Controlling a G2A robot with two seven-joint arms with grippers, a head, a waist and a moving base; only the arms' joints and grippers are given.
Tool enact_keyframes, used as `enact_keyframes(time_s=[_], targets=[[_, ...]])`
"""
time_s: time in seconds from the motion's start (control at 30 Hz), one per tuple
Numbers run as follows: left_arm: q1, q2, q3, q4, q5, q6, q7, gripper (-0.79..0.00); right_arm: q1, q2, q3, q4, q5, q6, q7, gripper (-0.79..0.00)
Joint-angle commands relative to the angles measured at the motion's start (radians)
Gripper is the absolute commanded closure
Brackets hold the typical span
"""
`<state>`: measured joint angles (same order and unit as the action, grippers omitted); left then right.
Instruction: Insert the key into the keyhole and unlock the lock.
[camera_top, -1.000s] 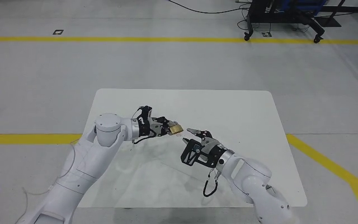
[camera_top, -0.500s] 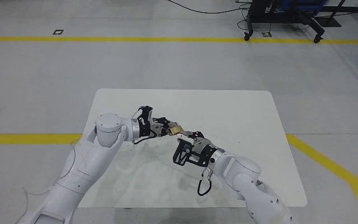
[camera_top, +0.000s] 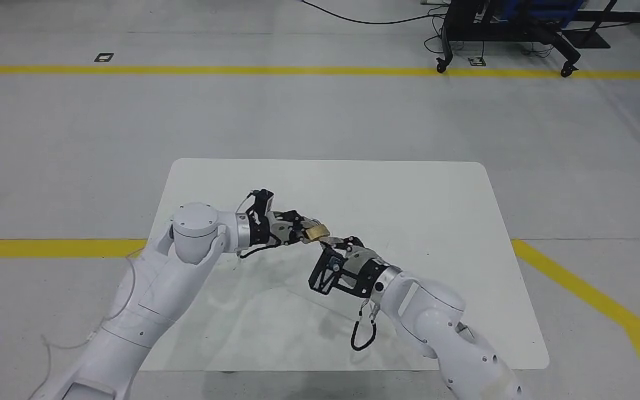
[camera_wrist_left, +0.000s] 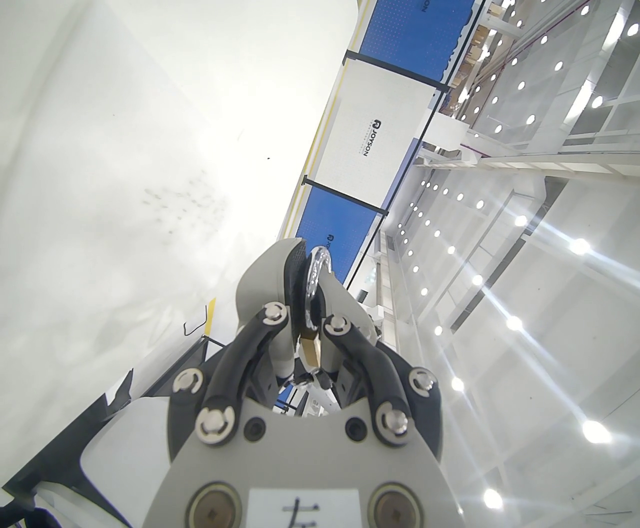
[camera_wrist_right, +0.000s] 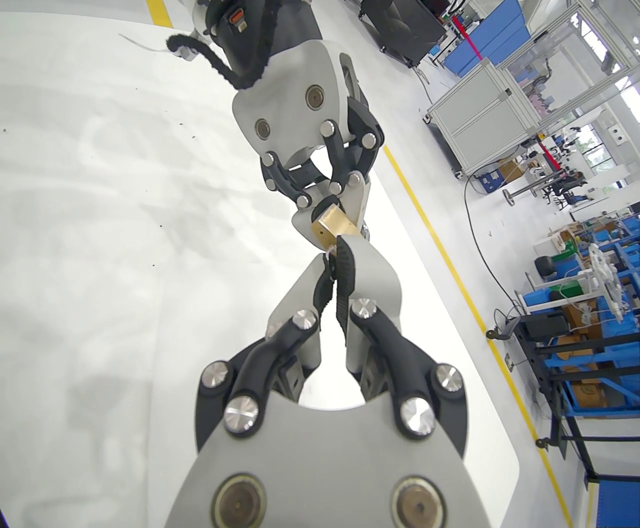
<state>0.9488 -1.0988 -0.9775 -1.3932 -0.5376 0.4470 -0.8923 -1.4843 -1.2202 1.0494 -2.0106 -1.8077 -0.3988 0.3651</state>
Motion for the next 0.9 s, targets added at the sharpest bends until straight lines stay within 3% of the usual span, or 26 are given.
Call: enact_keyframes(time_s=[0.0,0.23,0.53,0.87], targets=[[0.001,0.000,0.000,-0.002,0.002,-0.001,0.000,0.000,0.000,0.000,0.003,0.002,0.010,0.003,0.001,0.000],[0.003,0.000,-0.001,-0.006,0.015,-0.009,0.000,0.000,-0.004,-0.005,0.029,0.025,0.159,0.014,0.002,0.000],[0.033,0.006,-0.012,-0.066,0.105,-0.103,0.075,0.000,0.016,-0.013,0.112,0.121,0.649,-0.028,-0.015,0.000],[0.091,0.015,-0.045,-0.131,0.156,-0.157,0.130,0.000,0.017,-0.007,0.166,0.202,0.936,-0.103,0.003,0.000]])
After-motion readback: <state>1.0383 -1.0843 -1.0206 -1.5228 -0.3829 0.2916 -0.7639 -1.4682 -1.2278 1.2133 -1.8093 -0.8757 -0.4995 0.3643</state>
